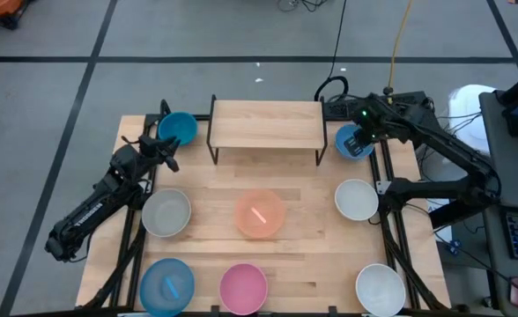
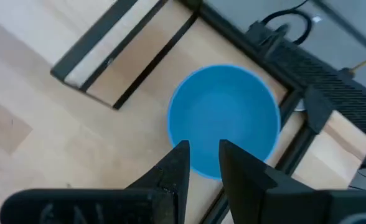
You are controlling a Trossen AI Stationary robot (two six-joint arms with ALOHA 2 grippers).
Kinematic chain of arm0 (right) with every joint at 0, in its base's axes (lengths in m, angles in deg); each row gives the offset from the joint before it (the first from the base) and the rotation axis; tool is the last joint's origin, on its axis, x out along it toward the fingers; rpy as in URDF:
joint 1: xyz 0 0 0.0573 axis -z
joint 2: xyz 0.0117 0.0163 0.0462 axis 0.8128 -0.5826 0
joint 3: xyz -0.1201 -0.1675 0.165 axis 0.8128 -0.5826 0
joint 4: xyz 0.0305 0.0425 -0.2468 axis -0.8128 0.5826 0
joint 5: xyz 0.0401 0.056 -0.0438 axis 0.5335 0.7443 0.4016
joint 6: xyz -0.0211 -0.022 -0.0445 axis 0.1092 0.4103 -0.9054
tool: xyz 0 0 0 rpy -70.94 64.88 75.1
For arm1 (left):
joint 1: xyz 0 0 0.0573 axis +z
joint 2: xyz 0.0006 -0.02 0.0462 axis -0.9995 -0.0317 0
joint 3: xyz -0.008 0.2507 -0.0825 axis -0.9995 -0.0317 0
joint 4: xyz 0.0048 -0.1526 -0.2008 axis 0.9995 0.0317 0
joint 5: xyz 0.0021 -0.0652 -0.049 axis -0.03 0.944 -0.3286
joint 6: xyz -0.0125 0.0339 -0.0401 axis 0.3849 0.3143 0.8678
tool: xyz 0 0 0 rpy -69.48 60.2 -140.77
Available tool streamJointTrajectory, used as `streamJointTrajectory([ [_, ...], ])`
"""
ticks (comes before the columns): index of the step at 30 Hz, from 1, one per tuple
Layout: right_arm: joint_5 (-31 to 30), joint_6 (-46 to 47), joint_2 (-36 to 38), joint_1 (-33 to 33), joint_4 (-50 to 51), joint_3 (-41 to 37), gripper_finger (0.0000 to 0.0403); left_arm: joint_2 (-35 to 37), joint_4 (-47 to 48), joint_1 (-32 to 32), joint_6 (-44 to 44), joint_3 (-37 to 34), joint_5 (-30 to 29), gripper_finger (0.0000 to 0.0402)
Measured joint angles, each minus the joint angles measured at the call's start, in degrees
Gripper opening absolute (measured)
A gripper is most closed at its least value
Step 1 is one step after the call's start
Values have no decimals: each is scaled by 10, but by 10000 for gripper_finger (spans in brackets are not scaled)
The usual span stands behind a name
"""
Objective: Place and stack bowls onto a shelf
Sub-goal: Put the top white bowl on the shelf
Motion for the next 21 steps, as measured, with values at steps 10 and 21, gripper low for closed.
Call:
streamJointTrajectory([
  [10, 84, -138, 0, 23, 46, 0, 82, 0, 1, 0, 7, 0, 0, 104],
  [21, 168, -256, 30, 2, 187, -4, 82, 0, 1, 0, 6, 0, 0, 104],
])
